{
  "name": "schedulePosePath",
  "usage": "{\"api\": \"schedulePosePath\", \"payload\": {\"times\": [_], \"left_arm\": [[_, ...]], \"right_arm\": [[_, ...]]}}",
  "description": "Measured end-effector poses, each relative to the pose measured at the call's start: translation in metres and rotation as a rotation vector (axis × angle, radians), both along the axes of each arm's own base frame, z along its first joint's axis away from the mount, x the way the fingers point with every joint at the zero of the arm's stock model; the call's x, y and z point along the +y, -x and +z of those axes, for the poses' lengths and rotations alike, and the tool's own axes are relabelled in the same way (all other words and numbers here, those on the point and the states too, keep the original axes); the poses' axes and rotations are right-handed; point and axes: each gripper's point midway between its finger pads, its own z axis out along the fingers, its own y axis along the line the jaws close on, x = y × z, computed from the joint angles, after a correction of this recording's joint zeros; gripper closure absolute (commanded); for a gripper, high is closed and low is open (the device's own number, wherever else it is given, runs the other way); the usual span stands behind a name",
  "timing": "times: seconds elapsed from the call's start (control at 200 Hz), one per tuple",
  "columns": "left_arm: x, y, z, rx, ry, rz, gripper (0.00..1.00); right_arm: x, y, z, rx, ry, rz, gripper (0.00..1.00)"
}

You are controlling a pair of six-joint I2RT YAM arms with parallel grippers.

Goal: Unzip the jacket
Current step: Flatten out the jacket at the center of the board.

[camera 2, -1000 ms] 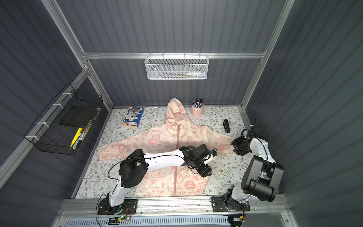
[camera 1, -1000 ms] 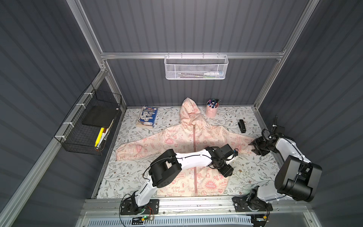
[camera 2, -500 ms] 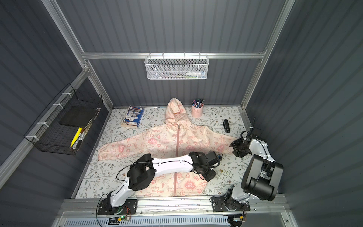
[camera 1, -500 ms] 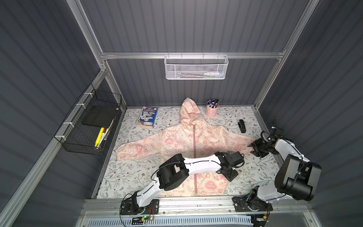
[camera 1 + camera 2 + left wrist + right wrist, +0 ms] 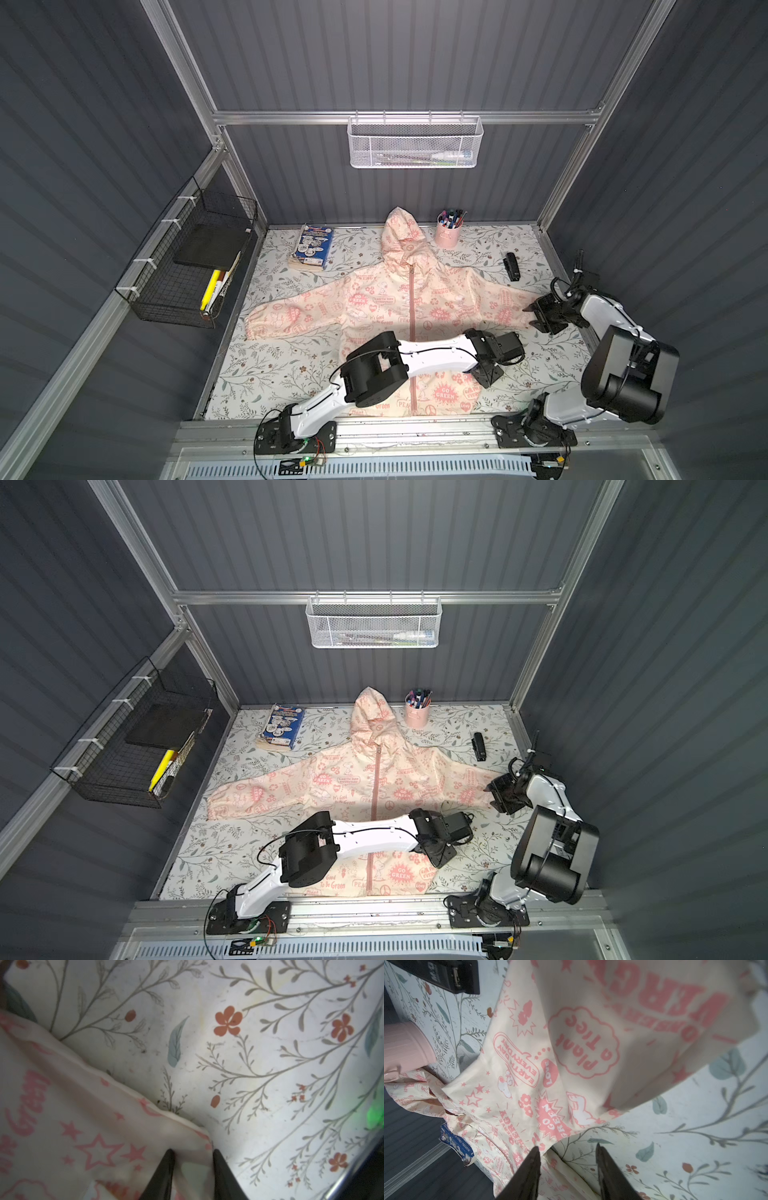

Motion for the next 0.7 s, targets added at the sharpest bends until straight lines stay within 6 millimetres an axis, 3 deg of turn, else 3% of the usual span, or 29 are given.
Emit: {"api": "schedulePosePath", "payload": {"times": [0.135,0.31,0.41,0.56,0.63,0.7], "left_arm": [[0.001,-0.003,0.004,-0.009,-0.003,0.024,1.0],[-0.005,-0.01,0.017,0.018,0.066,0.029,1.0],[-0.001,-0.019,0.047,0.085,0.187,0.029,1.0],[0.015,-0.062,0.112,0.137,0.414,0.05,1.0],[0.026,-0.084,0.128,0.144,0.49,0.063,1.0],[0.038,-0.098,0.13,0.165,0.54,0.072,1.0]], "right_arm": [[0.0,0.0,0.0,-0.002,0.008,0.008,0.56],[0.01,0.0,0.009,-0.029,0.088,0.095,0.57],[0.024,0.0,0.022,-0.086,0.119,0.161,0.57],[0.047,0.003,0.031,-0.155,0.134,0.254,0.57],[0.063,0.004,0.037,-0.194,0.132,0.31,0.57],[0.081,0.004,0.047,-0.246,0.129,0.373,0.57]]}}
